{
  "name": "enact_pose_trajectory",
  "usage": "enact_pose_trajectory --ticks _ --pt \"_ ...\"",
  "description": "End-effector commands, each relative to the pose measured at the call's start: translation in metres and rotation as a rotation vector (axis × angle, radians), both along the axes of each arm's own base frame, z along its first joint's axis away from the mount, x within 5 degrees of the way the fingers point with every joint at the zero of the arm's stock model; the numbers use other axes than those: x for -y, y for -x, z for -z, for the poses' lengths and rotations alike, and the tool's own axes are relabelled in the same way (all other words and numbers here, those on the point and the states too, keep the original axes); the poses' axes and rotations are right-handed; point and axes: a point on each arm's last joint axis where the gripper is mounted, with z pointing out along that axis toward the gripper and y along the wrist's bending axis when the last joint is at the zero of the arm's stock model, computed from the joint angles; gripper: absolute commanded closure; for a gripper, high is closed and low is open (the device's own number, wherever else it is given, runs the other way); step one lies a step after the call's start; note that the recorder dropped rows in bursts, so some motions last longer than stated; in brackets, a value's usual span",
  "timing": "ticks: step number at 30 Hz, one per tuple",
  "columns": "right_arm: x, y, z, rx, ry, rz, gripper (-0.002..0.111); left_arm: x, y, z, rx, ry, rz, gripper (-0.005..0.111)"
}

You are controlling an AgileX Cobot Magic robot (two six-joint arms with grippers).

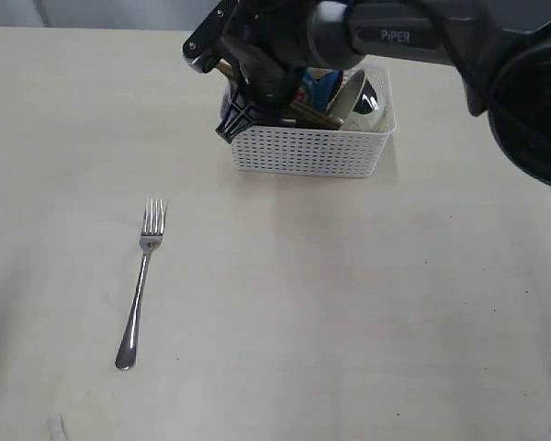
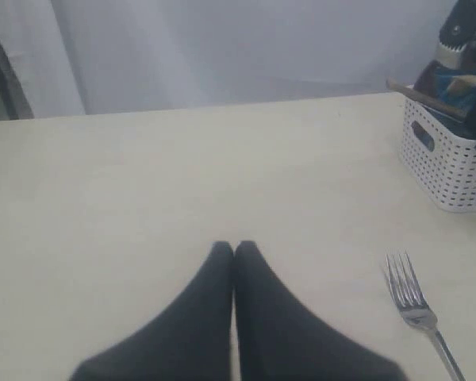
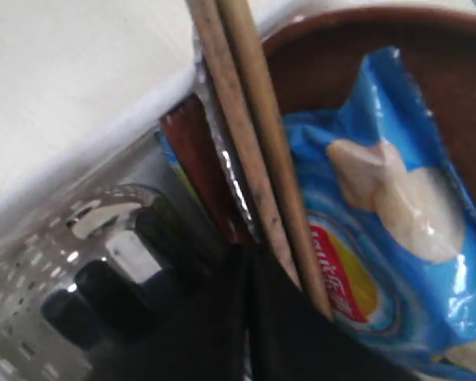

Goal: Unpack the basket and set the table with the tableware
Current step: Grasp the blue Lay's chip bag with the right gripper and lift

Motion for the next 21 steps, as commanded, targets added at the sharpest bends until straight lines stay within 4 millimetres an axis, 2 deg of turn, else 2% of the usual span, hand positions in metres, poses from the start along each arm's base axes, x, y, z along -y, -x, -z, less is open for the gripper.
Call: enact_pose_trajectory --ticks 1,9,11,13,15,16,18,21 --pt "0.005 0.002 -0.01 0.009 0.028 0.017 0.109 0.0 0.0 0.001 0.0 0.003 -0.001 0.106" --pt "0.009 0.008 -0.063 0.093 -0.044 -0.013 0.108 0.0 0.0 0.001 0.0 0.003 -0.001 0.106" --pt "0.013 0.008 -0.073 0.102 -0.05 -0.026 0.099 0.0 0.0 0.001 0.0 0.003 -0.001 0.106" --pt "0.019 0.007 -0.079 0.094 -0.05 -0.037 0.079 0.0 0.0 0.001 0.0 0.003 -0.001 0.106" --pt "0.023 0.006 -0.079 0.071 -0.039 -0.044 0.056 0.0 0.0 0.001 0.0 0.003 -0.001 0.106" --pt "0.026 0.005 -0.078 0.061 -0.031 -0.036 0.048 0.0 0.0 0.001 0.0 0.003 -0.001 0.106" --pt "0.028 0.004 -0.073 0.044 -0.015 -0.024 0.046 0.0 0.0 0.001 0.0 0.003 -0.001 0.106" --pt "0.031 0.0 -0.066 0.036 0.001 -0.017 0.053 0.0 0.0 0.001 0.0 0.003 -0.001 0.106"
